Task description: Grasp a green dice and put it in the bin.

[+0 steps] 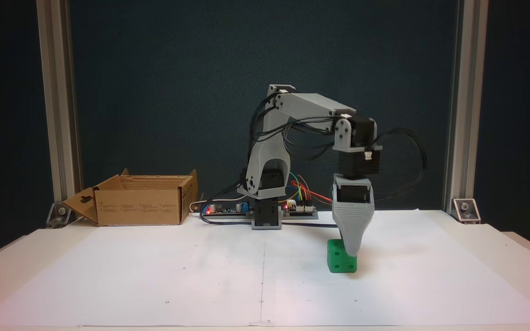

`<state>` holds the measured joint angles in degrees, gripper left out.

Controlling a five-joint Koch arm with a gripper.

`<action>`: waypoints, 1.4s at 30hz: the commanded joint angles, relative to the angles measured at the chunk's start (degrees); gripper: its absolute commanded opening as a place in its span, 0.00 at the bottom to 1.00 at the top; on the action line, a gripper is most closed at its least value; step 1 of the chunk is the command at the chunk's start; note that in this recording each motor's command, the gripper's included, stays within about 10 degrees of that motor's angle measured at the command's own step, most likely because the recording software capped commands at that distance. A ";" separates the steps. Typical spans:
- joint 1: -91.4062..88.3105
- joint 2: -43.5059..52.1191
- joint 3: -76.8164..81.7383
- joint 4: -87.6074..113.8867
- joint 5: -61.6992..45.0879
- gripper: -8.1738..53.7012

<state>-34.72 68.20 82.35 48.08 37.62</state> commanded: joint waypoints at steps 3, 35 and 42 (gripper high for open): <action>0.09 0.18 -1.49 -0.18 4.75 0.83; 1.85 -2.20 3.87 -2.29 3.78 0.74; 2.90 -2.20 3.87 -3.69 3.52 0.62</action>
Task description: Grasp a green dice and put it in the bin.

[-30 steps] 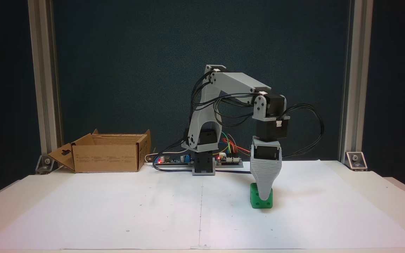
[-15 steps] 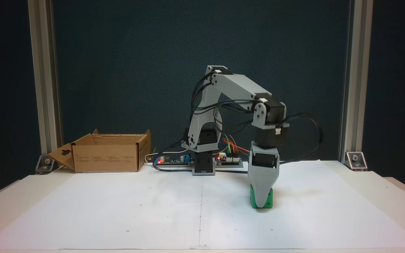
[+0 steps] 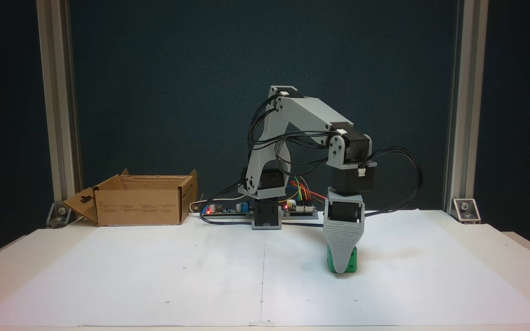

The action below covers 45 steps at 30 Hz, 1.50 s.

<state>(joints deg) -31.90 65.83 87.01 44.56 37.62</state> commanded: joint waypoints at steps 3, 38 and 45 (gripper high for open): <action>0.35 0.18 -0.79 -0.18 3.52 0.46; 3.52 11.87 -37.18 32.34 3.60 0.32; 28.28 19.60 -36.91 32.26 -7.73 0.32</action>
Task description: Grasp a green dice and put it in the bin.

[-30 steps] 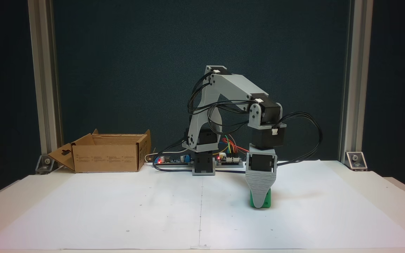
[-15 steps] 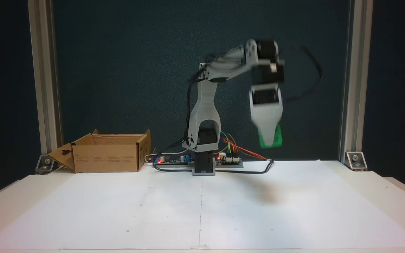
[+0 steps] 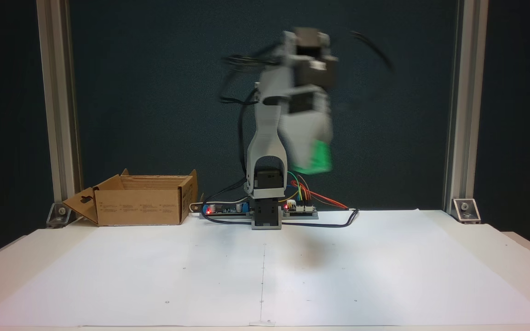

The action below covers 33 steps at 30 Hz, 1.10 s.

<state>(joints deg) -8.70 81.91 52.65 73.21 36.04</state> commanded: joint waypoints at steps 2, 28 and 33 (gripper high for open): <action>13.25 4.83 -2.55 3.16 -10.46 0.32; 118.30 1.41 -1.05 3.08 -65.48 0.32; 119.00 0.26 19.51 -11.76 -66.53 0.32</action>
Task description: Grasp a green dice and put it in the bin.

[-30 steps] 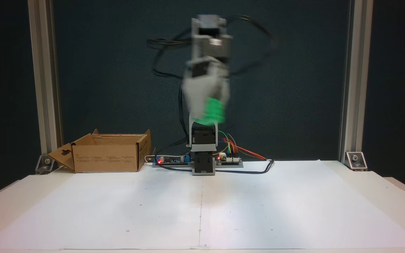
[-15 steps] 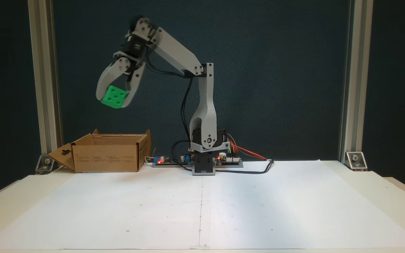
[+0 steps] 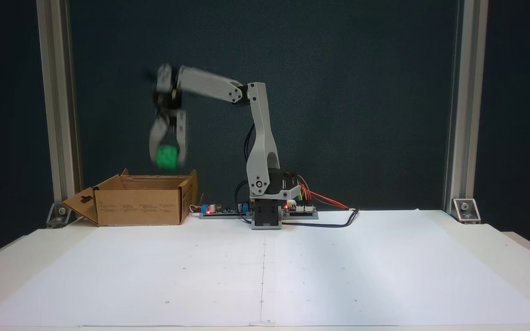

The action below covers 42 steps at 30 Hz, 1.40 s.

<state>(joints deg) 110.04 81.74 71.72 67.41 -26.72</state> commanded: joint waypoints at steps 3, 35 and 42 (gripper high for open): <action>-0.26 0.44 14.85 -15.62 -4.13 0.32; -5.63 -0.88 18.90 -46.49 -0.79 0.82; -15.82 7.12 3.78 -43.77 19.49 0.82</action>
<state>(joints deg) 97.47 85.25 79.45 23.12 -13.01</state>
